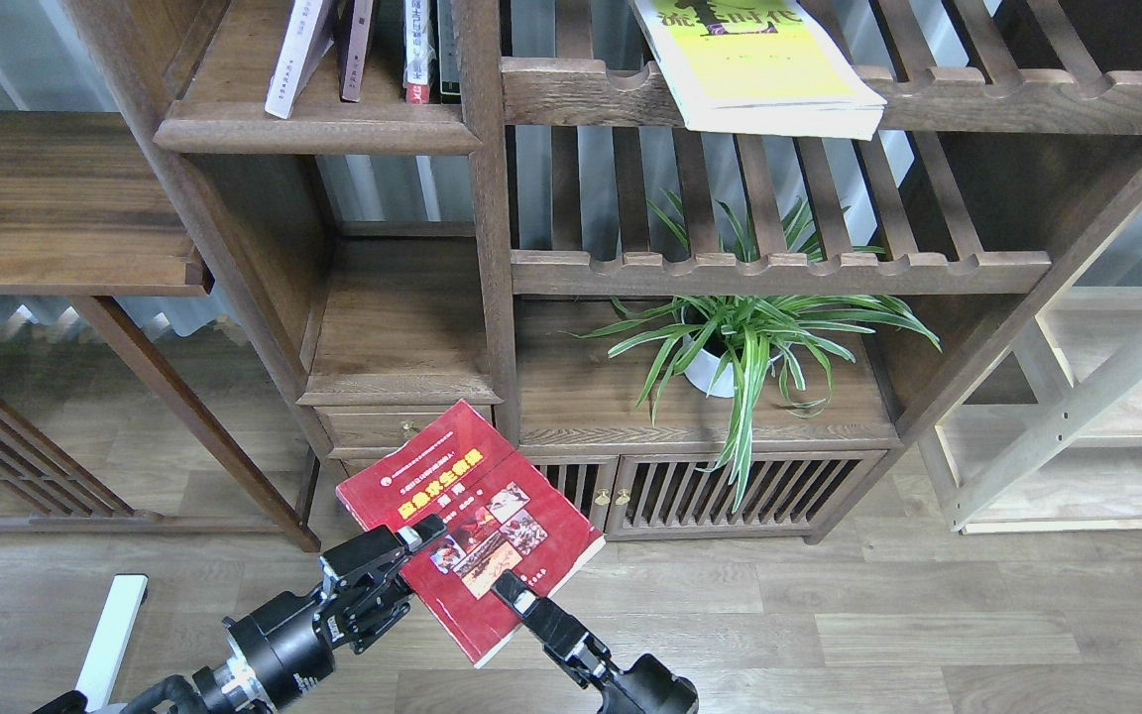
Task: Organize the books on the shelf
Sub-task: 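Pass the red book from the right gripper to the left gripper, then lift the red book with the left gripper up toward the top shelf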
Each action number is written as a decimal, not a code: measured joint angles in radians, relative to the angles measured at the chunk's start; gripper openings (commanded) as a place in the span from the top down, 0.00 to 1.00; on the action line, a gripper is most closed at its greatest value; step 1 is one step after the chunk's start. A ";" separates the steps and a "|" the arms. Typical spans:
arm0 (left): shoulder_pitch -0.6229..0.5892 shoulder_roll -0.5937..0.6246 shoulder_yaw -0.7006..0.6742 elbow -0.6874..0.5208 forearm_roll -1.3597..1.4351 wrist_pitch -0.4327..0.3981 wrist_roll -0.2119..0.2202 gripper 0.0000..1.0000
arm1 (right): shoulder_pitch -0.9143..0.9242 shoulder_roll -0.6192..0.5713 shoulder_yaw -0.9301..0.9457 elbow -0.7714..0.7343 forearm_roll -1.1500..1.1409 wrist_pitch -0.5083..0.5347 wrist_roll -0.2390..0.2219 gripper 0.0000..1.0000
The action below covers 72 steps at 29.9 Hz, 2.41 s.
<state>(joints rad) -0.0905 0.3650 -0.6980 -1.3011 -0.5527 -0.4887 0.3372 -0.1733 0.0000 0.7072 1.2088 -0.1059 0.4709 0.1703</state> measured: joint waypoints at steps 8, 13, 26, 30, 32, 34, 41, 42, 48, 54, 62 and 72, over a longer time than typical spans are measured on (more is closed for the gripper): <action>0.001 0.001 -0.001 0.012 -0.004 0.000 0.002 0.71 | 0.000 0.000 -0.001 0.000 -0.001 0.000 0.000 0.89; 0.004 0.002 -0.001 0.014 -0.005 0.000 0.002 0.73 | 0.000 0.000 0.000 0.000 -0.001 0.000 0.000 0.89; 0.006 -0.001 0.005 0.014 -0.005 0.000 0.010 0.84 | -0.001 0.000 -0.001 0.000 -0.003 0.000 0.000 0.87; 0.006 -0.008 0.005 0.014 -0.005 0.000 0.010 0.92 | -0.002 0.000 -0.001 0.000 -0.008 0.000 0.000 0.83; 0.005 -0.010 0.005 0.014 -0.005 0.000 0.010 0.94 | -0.002 0.000 -0.001 0.000 -0.019 0.000 0.000 0.77; 0.004 -0.013 0.003 0.014 -0.007 0.000 0.010 0.95 | -0.002 0.000 -0.001 0.000 -0.028 0.000 -0.001 0.58; 0.010 -0.012 -0.011 0.016 -0.012 0.000 0.010 0.96 | -0.002 0.000 0.007 -0.002 -0.034 -0.068 -0.004 0.35; 0.012 -0.011 -0.013 0.016 -0.012 0.000 0.009 0.96 | -0.004 0.000 0.008 -0.003 -0.034 -0.074 -0.004 0.35; 0.021 -0.009 -0.015 0.016 -0.012 0.000 0.004 0.97 | -0.005 0.000 0.010 -0.003 -0.034 -0.084 -0.003 0.21; 0.053 -0.004 -0.056 0.008 0.002 0.000 0.008 0.98 | -0.010 0.000 0.082 -0.010 -0.032 -0.084 -0.001 0.01; 0.106 -0.003 -0.191 0.006 0.086 0.000 -0.007 0.99 | 0.001 -0.012 0.267 -0.126 -0.015 -0.078 0.002 0.01; 0.156 -0.004 -0.364 0.007 0.217 0.000 -0.035 1.00 | 0.053 -0.012 0.278 -0.184 -0.015 -0.078 -0.001 0.01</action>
<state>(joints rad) 0.0654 0.3606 -1.0617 -1.2938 -0.3360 -0.4887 0.3026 -0.1199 -0.0123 0.9852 1.0252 -0.1208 0.3934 0.1696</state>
